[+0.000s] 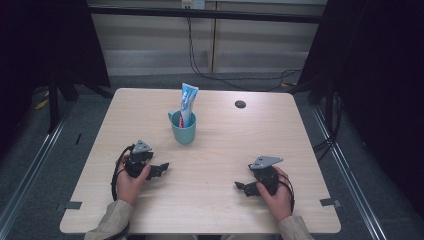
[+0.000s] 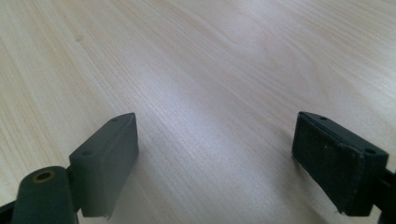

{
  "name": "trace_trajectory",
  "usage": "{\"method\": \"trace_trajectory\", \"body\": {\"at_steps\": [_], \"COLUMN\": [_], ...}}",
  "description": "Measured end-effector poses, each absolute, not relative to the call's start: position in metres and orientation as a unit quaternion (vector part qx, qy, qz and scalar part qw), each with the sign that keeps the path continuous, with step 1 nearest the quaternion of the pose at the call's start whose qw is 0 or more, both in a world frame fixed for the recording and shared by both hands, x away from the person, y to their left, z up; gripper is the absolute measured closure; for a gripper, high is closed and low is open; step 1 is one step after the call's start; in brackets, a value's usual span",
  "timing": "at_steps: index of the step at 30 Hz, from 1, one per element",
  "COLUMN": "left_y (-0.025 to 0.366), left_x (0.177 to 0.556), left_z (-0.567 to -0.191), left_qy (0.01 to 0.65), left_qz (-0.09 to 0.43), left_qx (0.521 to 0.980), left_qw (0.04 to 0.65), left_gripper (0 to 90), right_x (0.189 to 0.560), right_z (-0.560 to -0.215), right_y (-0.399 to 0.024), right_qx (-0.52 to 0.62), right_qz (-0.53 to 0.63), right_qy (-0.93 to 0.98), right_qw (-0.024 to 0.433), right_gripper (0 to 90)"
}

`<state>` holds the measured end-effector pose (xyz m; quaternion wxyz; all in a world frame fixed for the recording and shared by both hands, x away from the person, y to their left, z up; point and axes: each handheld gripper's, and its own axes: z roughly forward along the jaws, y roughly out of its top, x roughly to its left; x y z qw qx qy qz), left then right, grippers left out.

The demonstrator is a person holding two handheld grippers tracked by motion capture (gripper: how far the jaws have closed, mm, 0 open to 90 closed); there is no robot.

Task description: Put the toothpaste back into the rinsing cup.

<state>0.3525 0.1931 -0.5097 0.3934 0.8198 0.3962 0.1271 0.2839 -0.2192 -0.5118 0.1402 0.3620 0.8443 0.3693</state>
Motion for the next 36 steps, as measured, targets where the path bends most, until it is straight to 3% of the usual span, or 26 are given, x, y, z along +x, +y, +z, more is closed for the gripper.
{"method": "trace_trajectory", "body": {"at_steps": [36], "left_y": [0.1845], "left_x": [0.3498], "left_z": [-0.5106], "left_qy": [0.376], "left_qz": [0.154], "left_qx": [0.84], "left_qw": [0.36], "left_gripper": [12.4], "right_x": [0.2835], "right_z": [-0.5117], "right_y": [-0.219], "right_qx": [0.361], "right_qz": [0.369], "right_qy": [0.845], "right_qw": [0.139], "right_gripper": [14.1]}}
